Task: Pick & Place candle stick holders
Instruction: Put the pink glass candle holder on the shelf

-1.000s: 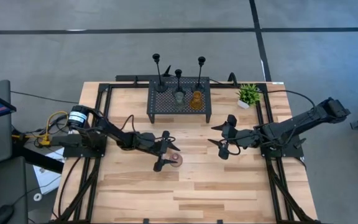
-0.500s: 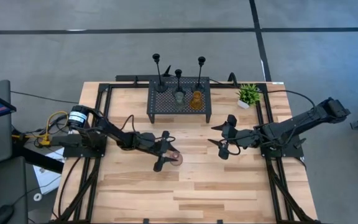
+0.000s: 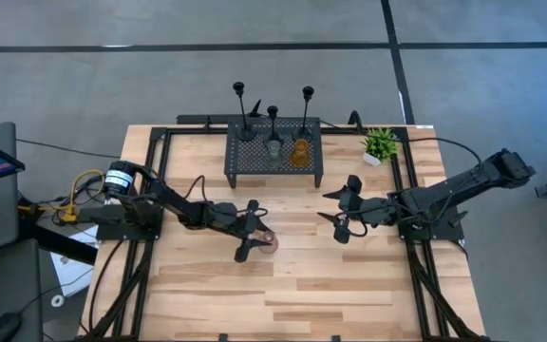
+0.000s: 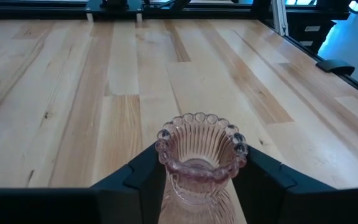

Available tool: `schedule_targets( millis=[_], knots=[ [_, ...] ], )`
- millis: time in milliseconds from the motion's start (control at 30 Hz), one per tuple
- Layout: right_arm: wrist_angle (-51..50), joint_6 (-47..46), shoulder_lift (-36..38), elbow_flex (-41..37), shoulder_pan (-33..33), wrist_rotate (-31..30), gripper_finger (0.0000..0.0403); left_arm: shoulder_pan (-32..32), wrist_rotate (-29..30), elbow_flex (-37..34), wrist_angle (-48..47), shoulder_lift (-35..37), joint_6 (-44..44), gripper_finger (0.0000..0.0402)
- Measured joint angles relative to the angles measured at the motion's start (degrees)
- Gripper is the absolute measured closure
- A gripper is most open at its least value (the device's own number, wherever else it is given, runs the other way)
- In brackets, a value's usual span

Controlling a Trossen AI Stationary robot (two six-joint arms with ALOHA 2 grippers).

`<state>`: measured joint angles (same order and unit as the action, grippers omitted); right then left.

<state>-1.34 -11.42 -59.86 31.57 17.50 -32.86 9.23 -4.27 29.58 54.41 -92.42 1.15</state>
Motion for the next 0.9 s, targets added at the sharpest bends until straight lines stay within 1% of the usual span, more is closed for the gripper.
schedule_targets(
  millis=[267,367,533,700,800,900],
  knots=[
    [0.0,0.0,0.0,0.0,0.0,0.0,0.0148,0.0,0.0,0.0,0.0,0.0,-0.2,0.0242],
    [0.0,0.0,0.0,0.0,0.0,0.0,0.0148,0.0,0.0,0.0,0.0,0.0,-1.5,0.0242],
    [-0.1,0.0,0.0,0.0,0.0,0.0,0.0148,0.0,0.0,-0.1,-1.6,1.6,-1.9,0.0242],
    [-0.2,0.0,0.0,0.0,0.0,0.0,0.0148,0.0,0.5,-0.1,-9.7,7.8,-1.9,0.0243],
    [-0.2,0.0,0.0,0.0,0.0,0.0,0.0148,0.0,2.0,-0.1,-16.1,13.7,-1.9,0.0243],
    [-0.2,0.0,0.0,0.0,0.0,0.0,0.0148,0.0,4.9,-0.1,-22.7,20.5,-1.9,0.0243]
  ],
)
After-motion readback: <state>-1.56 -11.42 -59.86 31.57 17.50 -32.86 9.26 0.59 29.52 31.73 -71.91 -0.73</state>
